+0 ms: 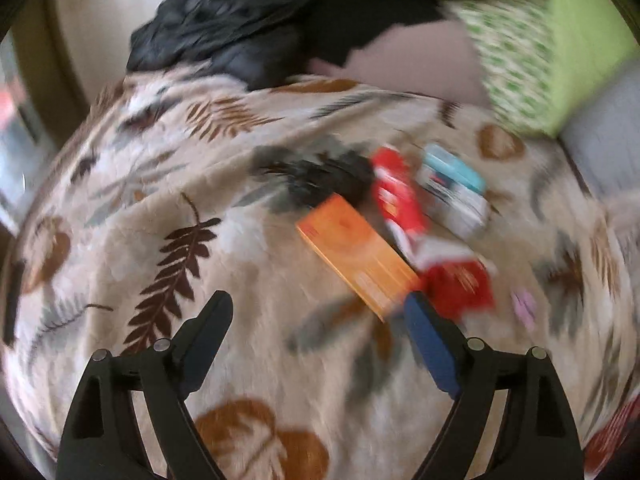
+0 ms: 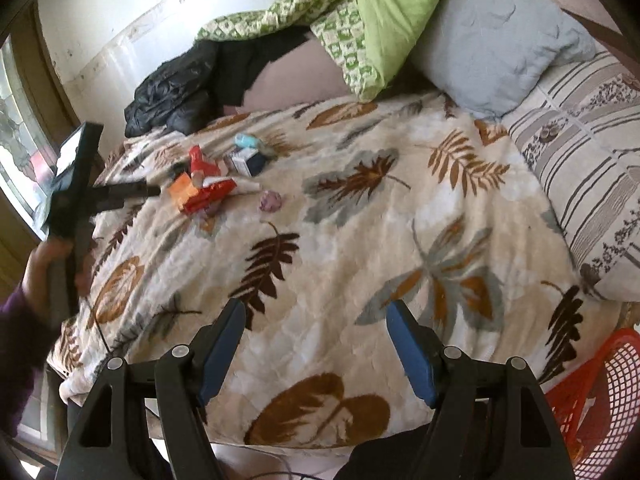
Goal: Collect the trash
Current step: 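Grasp the orange medicine box with the left tool, then grasp the pink tissue with the right tool while the left tool holds the orange box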
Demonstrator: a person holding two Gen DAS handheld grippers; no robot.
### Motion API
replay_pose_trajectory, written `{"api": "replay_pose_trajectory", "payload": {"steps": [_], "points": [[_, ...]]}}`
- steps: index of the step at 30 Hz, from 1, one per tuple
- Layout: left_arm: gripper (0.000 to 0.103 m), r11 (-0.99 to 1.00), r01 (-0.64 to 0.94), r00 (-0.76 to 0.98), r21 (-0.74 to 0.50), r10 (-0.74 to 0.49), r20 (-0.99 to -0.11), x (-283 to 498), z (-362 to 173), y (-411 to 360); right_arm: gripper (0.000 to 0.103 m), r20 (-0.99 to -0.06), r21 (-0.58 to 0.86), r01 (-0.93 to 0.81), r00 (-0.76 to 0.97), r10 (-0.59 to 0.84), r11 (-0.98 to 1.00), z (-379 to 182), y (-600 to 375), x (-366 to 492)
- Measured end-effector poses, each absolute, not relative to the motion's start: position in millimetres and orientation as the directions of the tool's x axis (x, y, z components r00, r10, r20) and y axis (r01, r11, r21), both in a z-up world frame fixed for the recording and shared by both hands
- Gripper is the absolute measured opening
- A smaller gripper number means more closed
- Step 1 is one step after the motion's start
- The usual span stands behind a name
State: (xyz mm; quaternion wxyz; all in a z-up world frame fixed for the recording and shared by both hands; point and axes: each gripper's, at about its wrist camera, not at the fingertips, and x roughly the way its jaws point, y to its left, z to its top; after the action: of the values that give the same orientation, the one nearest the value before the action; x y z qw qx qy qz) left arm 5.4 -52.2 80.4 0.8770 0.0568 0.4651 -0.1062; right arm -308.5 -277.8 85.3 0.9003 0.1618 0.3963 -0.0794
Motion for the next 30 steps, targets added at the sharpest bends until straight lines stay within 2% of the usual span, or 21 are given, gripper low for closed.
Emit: {"api": "replay_pose_trajectory", "payload": {"steps": [4, 8, 10, 13, 15, 17, 25, 30], "points": [[0.087, 0.985, 0.16, 0.492, -0.06, -0.133, -0.86, 51, 62, -51, 0.076, -0.757, 0.24, 0.29, 0.653, -0.008, 0.926, 77, -286, -304], [0.087, 0.981, 0.154, 0.454, -0.118, -0.176, -0.874, 71, 47, -65, 0.076, -0.77, 0.251, 0.307, 0.638, -0.003, 0.918, 69, -292, -298], [0.087, 0.977, 0.177, 0.437, -0.119, -0.186, -0.88, 77, 38, -76, 0.076, -0.775, 0.253, 0.311, 0.632, -0.001, 0.916, 67, -292, -297], [0.086, 0.979, 0.198, 0.414, -0.049, -0.129, -0.901, 82, 23, -90, 0.076, -0.781, 0.252, 0.312, 0.624, 0.002, 0.916, 63, -292, -293], [0.057, 0.975, 0.221, 0.418, -0.02, -0.114, -0.901, 77, 20, -95, 0.076, -0.784, 0.245, 0.306, 0.621, 0.002, 0.92, 62, -290, -291], [0.049, 0.969, 0.246, 0.429, 0.007, -0.102, -0.898, 67, 25, -92, 0.076, -0.786, 0.238, 0.295, 0.618, 0.005, 0.926, 61, -289, -287], [0.049, 0.96, 0.278, 0.499, 0.022, -0.125, -0.858, -1, 77, -49, 0.076, -0.777, 0.27, 0.217, 0.625, 0.079, 0.938, 59, -274, -257], [0.049, 0.971, 0.237, 0.542, 0.022, -0.114, -0.833, -46, 93, -29, 0.076, -0.759, 0.307, 0.135, 0.632, 0.157, 0.942, 59, -247, -225]]}}
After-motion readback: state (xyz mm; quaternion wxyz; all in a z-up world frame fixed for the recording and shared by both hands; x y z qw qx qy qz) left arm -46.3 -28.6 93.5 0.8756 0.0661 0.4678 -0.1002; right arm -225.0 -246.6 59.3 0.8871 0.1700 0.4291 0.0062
